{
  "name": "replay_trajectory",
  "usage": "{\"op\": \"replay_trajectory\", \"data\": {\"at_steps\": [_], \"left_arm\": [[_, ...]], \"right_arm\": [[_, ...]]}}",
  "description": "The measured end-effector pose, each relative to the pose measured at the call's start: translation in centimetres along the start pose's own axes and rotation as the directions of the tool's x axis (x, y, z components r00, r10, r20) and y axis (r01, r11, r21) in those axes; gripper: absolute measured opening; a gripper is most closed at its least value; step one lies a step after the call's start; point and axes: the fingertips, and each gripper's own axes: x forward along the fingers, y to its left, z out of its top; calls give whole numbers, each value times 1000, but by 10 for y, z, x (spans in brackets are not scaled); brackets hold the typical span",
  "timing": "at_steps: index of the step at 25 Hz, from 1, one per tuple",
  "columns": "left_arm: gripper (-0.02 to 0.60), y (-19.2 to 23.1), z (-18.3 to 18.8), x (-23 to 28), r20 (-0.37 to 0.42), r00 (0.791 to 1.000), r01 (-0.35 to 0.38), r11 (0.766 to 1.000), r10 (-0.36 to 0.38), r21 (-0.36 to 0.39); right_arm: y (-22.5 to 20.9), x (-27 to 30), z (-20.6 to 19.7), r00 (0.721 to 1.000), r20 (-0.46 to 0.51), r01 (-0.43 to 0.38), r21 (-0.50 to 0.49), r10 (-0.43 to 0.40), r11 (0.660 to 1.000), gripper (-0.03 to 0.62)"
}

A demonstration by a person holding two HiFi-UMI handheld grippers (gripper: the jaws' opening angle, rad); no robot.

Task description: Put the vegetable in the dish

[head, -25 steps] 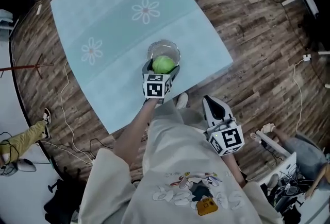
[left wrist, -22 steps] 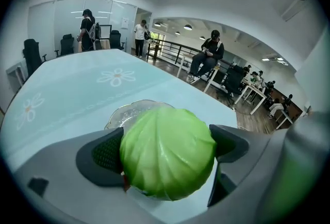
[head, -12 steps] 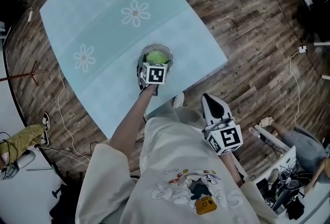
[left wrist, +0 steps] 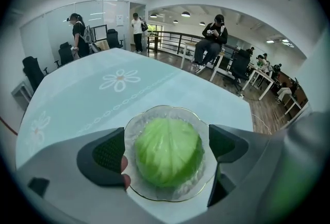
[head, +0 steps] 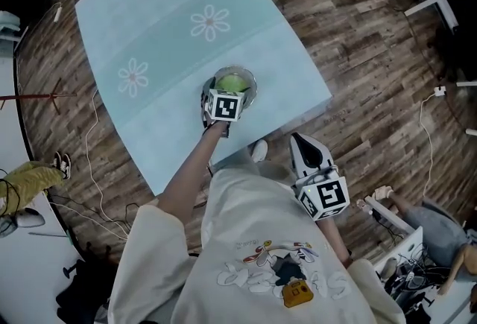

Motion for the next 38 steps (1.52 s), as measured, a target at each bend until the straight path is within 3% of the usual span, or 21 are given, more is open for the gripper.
{"op": "replay_trajectory", "data": {"at_steps": [4, 12, 16, 20, 24, 28, 32, 34, 38], "left_arm": [[515, 2, -1, -20, 0, 1000, 17, 999, -17, 32], [357, -8, 8, -97, 137, 991, 2, 1000, 0, -13], [231, -27, 5, -142, 219, 976, 6, 999, 4, -45], [195, -51, 5, -189, 271, 963, -17, 999, 6, 40], [118, -81, 7, -227, 364, 931, 9, 1000, -16, 19], [95, -92, 5, -279, 451, 892, -40, 999, 21, 31], [71, -103, 8, -318, 501, 863, -2, 992, -63, 129], [71, -107, 8, -321, 492, 865, 10, 983, -100, 183], [71, -101, 2, -327, 488, 863, 42, 982, -129, 185]], "right_arm": [[9, 1, 6, 999, 17, -33, -13, 33, 999, 18], [19, 0, 11, 994, 54, -97, -43, 100, 994, 18], [16, -7, 10, 991, 74, -111, -45, 114, 993, 20], [18, -13, -2, 990, 67, -120, -29, 122, 992, 19], [29, -18, -7, 986, 59, -154, -38, 156, 987, 19], [52, -17, 2, 976, 63, -202, -81, 207, 976, 19], [73, -4, 18, 969, 75, -223, -126, 234, 967, 20], [76, 3, 28, 969, 72, -226, -110, 235, 968, 19], [100, 17, 32, 962, 33, -265, -134, 271, 955, 18]]}}
